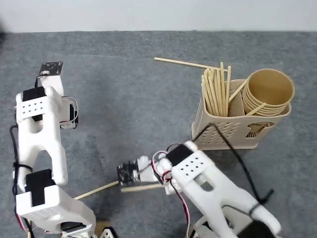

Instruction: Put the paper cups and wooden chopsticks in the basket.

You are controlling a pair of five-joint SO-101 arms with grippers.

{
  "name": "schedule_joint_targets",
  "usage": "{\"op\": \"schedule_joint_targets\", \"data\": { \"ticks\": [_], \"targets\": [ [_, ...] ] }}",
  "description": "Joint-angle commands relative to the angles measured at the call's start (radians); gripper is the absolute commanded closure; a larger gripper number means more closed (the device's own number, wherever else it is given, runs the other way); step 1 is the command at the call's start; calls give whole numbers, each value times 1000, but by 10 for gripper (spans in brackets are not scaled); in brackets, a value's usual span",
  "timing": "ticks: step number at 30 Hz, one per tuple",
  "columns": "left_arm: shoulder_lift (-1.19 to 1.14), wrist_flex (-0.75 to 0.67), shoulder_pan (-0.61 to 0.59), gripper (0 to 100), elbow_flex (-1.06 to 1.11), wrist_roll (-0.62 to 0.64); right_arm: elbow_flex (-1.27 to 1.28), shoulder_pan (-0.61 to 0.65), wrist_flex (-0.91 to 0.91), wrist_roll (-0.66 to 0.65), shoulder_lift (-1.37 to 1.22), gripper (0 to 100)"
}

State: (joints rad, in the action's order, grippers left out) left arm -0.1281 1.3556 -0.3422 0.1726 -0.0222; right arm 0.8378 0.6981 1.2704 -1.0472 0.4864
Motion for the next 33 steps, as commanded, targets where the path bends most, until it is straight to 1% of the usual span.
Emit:
{"op": "schedule_joint_targets", "data": {
  "ticks": [1,8,13,17,22,25,27,30,33],
  "targets": [
    [58,-8,-5,896,-15,8,-161,8,82,104,130,990],
    [58,-8,-5,896,-10,8,-379,4,105,324,240,990],
    [49,-8,-5,896,-8,8,-605,-5,105,465,249,990],
    [57,-15,-5,896,19,6,-783,-116,77,493,254,990],
    [54,-31,-5,896,22,6,-899,-289,5,496,260,990],
    [57,-29,-5,896,22,6,-898,-377,-76,499,268,990],
    [57,-29,-5,896,22,6,-850,-415,-162,528,292,990],
    [57,-29,-5,896,22,6,-710,-453,-328,548,358,990],
    [57,-28,-5,896,22,6,-497,-475,-476,560,440,990]
  ]
}}
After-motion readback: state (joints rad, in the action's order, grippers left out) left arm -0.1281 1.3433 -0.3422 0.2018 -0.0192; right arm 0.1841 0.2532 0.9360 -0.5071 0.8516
